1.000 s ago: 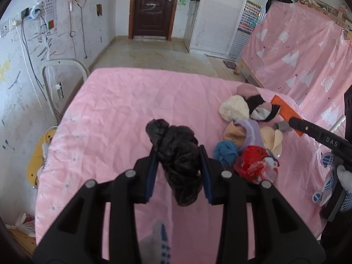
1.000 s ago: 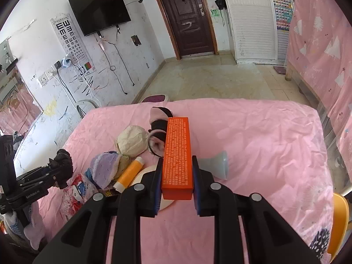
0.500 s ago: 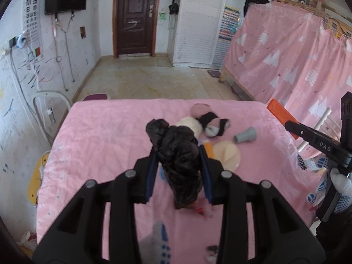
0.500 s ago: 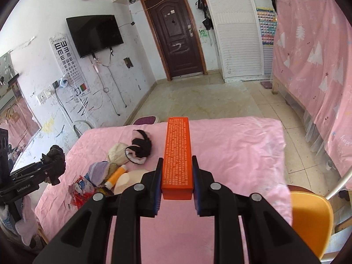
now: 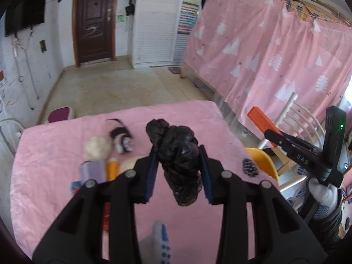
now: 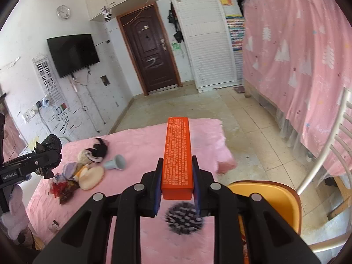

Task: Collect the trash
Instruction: 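Carry the orange box and black bag to the basin and open both tools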

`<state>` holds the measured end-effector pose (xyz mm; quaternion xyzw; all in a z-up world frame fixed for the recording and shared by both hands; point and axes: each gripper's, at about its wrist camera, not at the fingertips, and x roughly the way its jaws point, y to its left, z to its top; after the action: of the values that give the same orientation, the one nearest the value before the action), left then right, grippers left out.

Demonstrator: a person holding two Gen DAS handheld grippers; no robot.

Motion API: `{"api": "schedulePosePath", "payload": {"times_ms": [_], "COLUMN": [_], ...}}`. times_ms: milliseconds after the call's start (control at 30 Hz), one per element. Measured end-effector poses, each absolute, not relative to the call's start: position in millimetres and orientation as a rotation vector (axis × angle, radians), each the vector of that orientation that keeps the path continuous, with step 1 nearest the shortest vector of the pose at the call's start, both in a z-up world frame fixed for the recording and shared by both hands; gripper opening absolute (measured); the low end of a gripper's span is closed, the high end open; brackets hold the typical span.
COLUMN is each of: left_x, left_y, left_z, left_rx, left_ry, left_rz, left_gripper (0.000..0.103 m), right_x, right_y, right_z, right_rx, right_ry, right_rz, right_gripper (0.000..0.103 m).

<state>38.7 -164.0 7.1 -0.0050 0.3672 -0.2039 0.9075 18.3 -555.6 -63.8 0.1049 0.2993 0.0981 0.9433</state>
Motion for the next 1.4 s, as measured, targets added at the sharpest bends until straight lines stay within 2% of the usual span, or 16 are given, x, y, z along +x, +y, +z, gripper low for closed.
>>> {"api": "schedulePosePath", "payload": {"times_ms": [500,967,1067,1100,1133,1200,1400], "left_x": [41.8,56.0,57.0,57.1,57.7,57.8,57.2], "left_y": [-300.1,-392.7,-404.4,-407.5,-409.1,-411.0,-403.8], "left_z": [8.2,-18.3,-23.3,-24.8,-25.4,-26.2,-22.4], "left_rx": [0.118,0.161,0.16,0.16,0.157,0.15,0.133], "left_ry": [0.776,0.86,0.877,0.881,0.885,0.884,0.878], "left_rz": [-0.615,-0.705,-0.72,-0.722,-0.725,-0.725,-0.716], "left_gripper": [0.034,0.034,0.039,0.044,0.056,0.067,0.074], "right_x": [4.6,2.7,-0.4,-1.7,-2.6,-3.7,-9.8], "right_y": [-635.6,-674.0,-681.6,-682.0,-683.7,-686.9,-686.5], "right_z": [-118.5,-149.7,-152.5,-153.6,-153.5,-152.2,-143.3], "right_rx": [0.271,0.351,0.369,0.371,0.374,0.38,0.375], "right_ry": [0.676,0.701,0.696,0.694,0.693,0.689,0.668], "right_rz": [0.115,0.103,0.092,0.087,0.082,0.071,0.052], "right_gripper": [0.013,0.014,0.015,0.015,0.016,0.02,0.041]}}
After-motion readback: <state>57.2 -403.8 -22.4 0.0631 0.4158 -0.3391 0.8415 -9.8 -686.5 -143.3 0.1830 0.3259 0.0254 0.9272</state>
